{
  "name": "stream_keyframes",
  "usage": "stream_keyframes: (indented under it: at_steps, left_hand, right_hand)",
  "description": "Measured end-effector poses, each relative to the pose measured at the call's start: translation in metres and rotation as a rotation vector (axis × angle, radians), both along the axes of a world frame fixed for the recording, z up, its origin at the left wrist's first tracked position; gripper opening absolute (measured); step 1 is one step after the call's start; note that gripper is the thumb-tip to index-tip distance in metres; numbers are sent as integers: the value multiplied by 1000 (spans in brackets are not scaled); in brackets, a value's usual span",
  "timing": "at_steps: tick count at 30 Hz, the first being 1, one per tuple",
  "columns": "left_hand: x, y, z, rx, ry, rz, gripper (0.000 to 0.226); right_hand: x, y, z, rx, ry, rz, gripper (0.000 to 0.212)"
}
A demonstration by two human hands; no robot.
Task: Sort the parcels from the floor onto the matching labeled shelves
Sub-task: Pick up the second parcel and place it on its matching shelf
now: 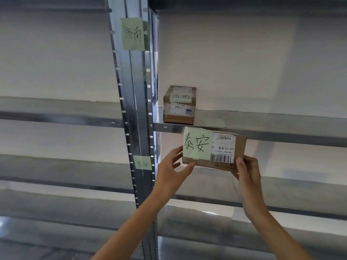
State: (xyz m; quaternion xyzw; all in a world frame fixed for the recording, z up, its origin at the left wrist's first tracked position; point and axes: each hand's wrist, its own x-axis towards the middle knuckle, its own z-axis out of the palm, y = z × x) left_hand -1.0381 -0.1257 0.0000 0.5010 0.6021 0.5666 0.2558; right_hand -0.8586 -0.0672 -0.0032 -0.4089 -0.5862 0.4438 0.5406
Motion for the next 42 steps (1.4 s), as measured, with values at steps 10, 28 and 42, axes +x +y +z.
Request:
stream_keyframes:
  at_steps: [10, 28, 42]
  left_hand:
    - [-19, -13, -8, -7, -22, -24, 50]
    - [-49, -18, -30, -72, -29, -80, 51]
    - [-50, 13, -58, -163, -34, -105, 51]
  right_hand:
    - [-19, -22, -10, -20, 16, 3, 17]
    - [-45, -41, -30, -61, -41, -86, 32]
    - [-38, -15, -49, -174, -112, -99, 30]
